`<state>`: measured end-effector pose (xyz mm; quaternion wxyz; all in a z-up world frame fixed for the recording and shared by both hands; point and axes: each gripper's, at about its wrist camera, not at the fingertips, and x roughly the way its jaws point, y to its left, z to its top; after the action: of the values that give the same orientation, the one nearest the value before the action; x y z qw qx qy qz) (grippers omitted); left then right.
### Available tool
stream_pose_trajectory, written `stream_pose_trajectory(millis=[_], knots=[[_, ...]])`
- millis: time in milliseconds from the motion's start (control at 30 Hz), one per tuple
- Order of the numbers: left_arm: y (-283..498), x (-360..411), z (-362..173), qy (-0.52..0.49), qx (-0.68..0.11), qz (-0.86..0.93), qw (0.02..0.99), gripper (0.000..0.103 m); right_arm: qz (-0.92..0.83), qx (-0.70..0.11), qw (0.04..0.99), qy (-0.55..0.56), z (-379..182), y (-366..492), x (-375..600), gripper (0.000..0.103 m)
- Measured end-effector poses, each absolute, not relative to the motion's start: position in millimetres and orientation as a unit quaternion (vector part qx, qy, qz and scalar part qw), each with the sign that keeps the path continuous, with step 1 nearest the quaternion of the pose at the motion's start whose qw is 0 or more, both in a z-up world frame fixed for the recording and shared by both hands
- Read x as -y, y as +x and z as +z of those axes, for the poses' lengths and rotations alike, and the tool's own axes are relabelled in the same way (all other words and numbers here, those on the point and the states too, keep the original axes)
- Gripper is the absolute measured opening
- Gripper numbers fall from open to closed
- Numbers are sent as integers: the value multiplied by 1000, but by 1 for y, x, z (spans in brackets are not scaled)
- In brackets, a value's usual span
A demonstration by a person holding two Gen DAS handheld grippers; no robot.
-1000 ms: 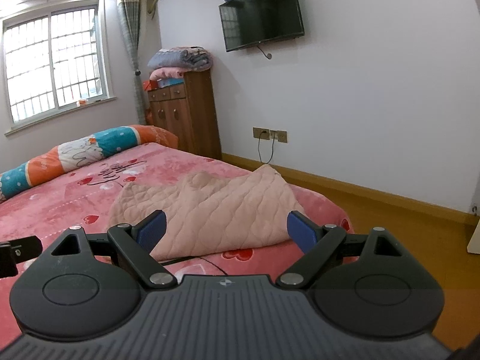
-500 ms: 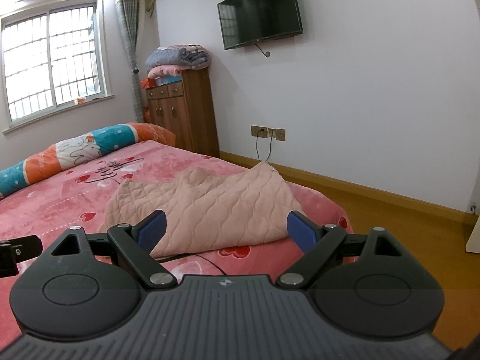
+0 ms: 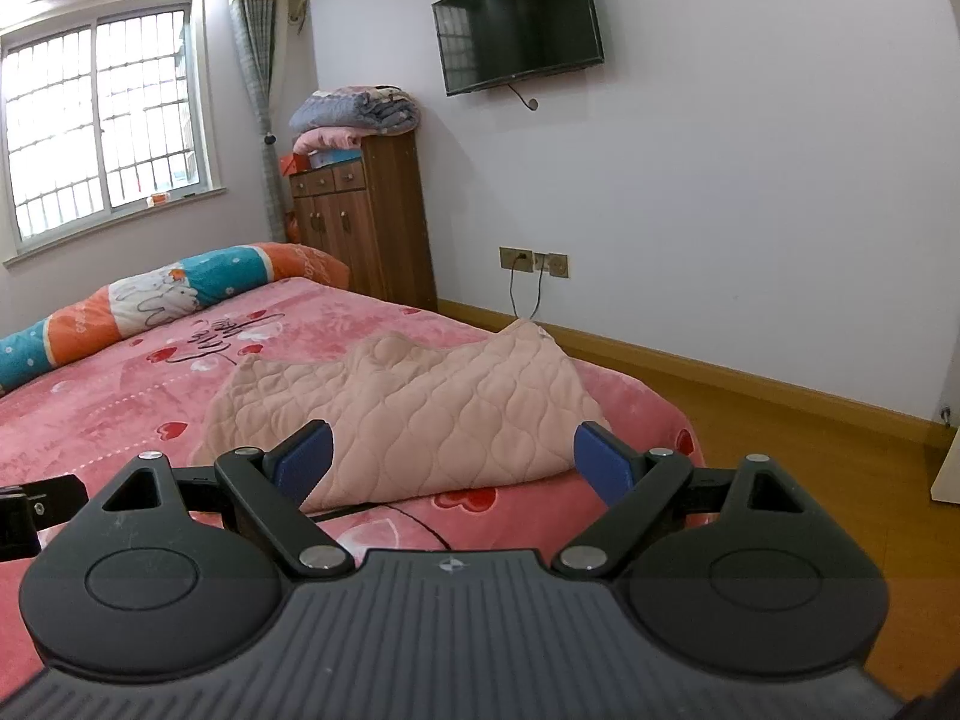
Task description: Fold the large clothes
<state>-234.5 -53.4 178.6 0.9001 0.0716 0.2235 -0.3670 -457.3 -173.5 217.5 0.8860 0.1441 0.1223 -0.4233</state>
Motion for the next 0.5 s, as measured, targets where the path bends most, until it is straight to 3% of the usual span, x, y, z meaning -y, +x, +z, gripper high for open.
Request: stream_pose_trajectory(millis=[500], knots=[[-236, 58, 175, 75, -224, -367, 900, 102, -423, -125, 886, 141, 217, -457, 170, 103]])
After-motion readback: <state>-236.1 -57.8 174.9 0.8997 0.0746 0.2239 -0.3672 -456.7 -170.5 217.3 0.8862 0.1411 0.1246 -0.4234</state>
